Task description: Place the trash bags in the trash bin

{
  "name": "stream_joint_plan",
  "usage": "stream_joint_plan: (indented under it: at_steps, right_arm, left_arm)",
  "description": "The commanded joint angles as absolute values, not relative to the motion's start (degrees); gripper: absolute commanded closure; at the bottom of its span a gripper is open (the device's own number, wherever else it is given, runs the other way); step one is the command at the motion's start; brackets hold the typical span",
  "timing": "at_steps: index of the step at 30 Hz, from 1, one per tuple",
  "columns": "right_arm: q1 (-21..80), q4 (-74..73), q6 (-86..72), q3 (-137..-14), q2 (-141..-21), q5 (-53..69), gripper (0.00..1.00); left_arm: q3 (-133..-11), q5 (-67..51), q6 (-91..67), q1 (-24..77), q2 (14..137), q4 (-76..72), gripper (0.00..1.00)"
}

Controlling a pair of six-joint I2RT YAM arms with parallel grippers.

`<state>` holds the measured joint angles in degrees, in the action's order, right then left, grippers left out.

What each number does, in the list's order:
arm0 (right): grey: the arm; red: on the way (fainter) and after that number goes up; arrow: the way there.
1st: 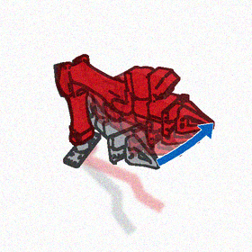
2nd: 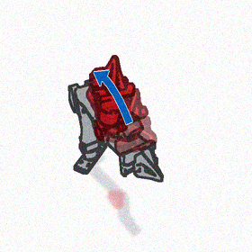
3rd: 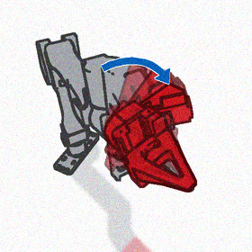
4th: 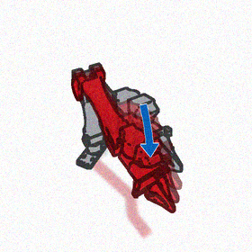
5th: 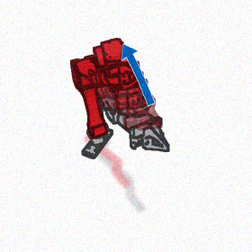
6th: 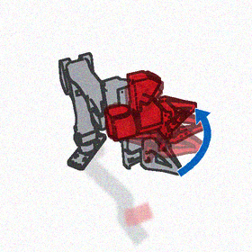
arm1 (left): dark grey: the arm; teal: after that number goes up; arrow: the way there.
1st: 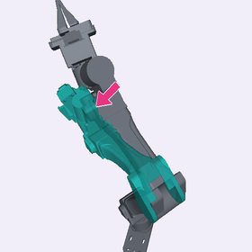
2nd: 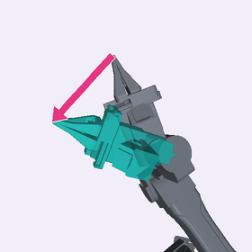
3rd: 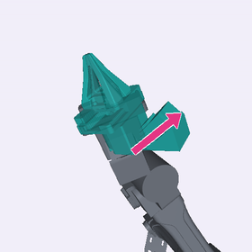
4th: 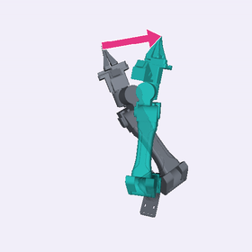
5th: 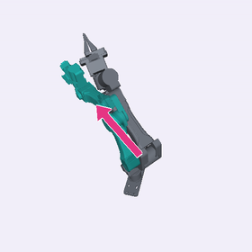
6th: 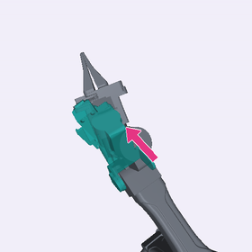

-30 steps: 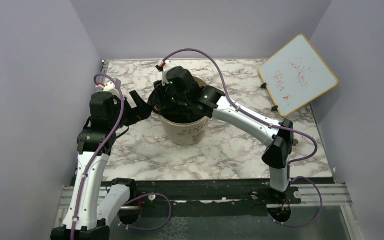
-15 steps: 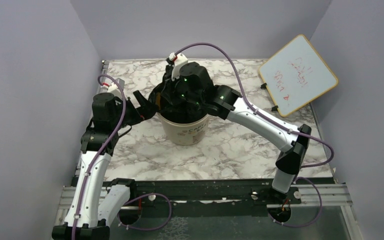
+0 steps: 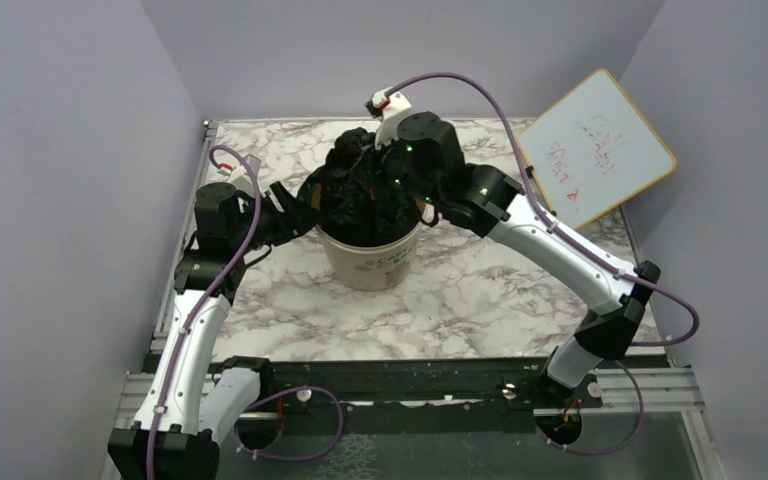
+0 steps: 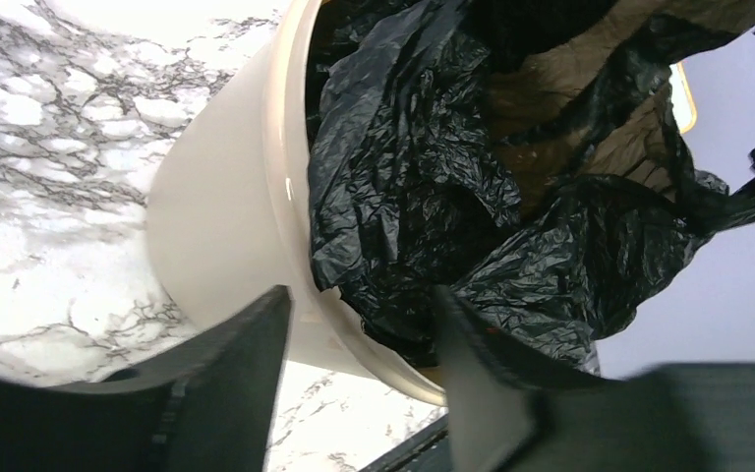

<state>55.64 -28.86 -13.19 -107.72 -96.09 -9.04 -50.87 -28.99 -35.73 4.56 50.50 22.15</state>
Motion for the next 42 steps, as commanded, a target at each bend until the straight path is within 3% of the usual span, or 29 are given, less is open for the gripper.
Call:
stream_joint_plan:
  at_steps: [1,5,10,16,28,36,42]
  right_arm:
    - [49.8,-30.2,-13.1,-104.2,-91.8,-4.7,0.99]
    - [43.7,-30.6,-15.6,-100.3,-89.6,-0.5,0.99]
    - [35.9,-28.4,-17.9,-92.9,-86.8,4.9,0.99]
    - [33.9,-34.4,-15.3,-96.1,-88.5,1.8,0.99]
    - [32.2,-33.1,-16.7,-85.0,-83.3,1.5,0.99]
    - [32.1,-34.5,-16.3,-82.6,-78.4,-2.9,0.98]
    - [32.0,-35.8,-16.2,-82.2,-77.5,-2.9,0.98]
  left_arm:
    - [-52.2,-26.4,-33.0,4.3,50.3,23.0,0.50]
    - [-53.3,-28.5,-31.9,4.3,51.9,23.3,0.57]
    - [-56.0,-30.9,-28.1,4.3,56.6,24.0,0.57]
    - [-60.4,-33.1,-19.9,4.4,62.3,26.3,0.58]
    - [-64.0,-44.6,-18.4,4.5,69.9,24.3,0.80]
    - [-67.5,-37.2,-26.6,7.1,71.3,24.3,0.81]
    - [-71.8,-28.0,-36.1,9.2,71.7,24.7,1.00]
